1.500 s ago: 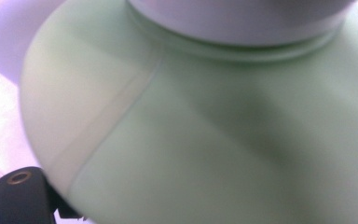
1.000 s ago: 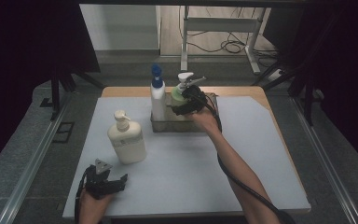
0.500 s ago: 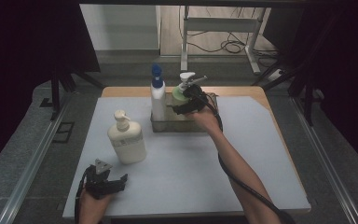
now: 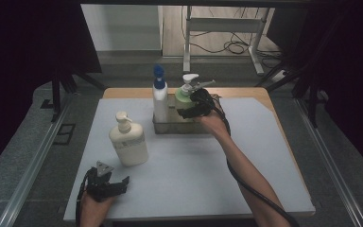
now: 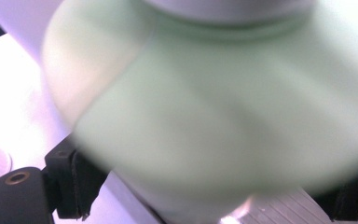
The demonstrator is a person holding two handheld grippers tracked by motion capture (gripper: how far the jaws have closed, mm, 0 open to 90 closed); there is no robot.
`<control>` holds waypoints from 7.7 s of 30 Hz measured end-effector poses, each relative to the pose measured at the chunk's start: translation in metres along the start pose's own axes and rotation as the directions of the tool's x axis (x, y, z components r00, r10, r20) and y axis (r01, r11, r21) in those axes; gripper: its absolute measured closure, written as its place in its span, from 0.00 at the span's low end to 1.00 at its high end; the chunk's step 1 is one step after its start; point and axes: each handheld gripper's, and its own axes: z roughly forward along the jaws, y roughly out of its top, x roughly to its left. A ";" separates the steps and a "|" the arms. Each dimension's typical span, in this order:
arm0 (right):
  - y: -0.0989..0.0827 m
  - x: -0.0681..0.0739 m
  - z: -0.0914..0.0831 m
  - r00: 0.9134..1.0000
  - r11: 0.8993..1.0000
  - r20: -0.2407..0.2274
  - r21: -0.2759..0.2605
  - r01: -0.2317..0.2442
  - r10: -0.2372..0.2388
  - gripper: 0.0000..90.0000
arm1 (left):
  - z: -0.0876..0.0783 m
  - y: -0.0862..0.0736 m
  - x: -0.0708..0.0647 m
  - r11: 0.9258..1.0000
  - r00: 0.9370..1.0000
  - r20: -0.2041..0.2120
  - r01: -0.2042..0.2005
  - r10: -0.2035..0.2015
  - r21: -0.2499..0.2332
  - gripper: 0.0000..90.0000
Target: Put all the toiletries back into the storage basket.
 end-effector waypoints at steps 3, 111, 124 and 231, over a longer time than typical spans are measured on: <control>-0.005 -0.002 -0.006 1.000 1.000 -0.008 -0.002 -0.002 0.002 0.14 | 0.000 0.000 0.000 1.000 1.000 0.000 0.000 0.000 0.000 0.13; -0.034 -0.025 0.011 0.998 0.994 0.039 0.094 -0.054 0.050 0.73 | 0.000 0.000 0.000 1.000 1.000 -0.001 -0.003 0.003 0.002 0.13; -0.035 -0.025 -0.002 0.999 0.996 0.018 0.076 -0.041 0.039 0.51 | 0.000 0.000 0.000 1.000 1.000 -0.001 -0.003 0.003 0.002 0.13; -0.229 0.001 -0.100 0.997 0.994 0.059 0.101 -0.047 0.041 0.00 | -0.006 0.003 0.001 1.000 0.999 -0.029 0.027 -0.027 0.002 0.18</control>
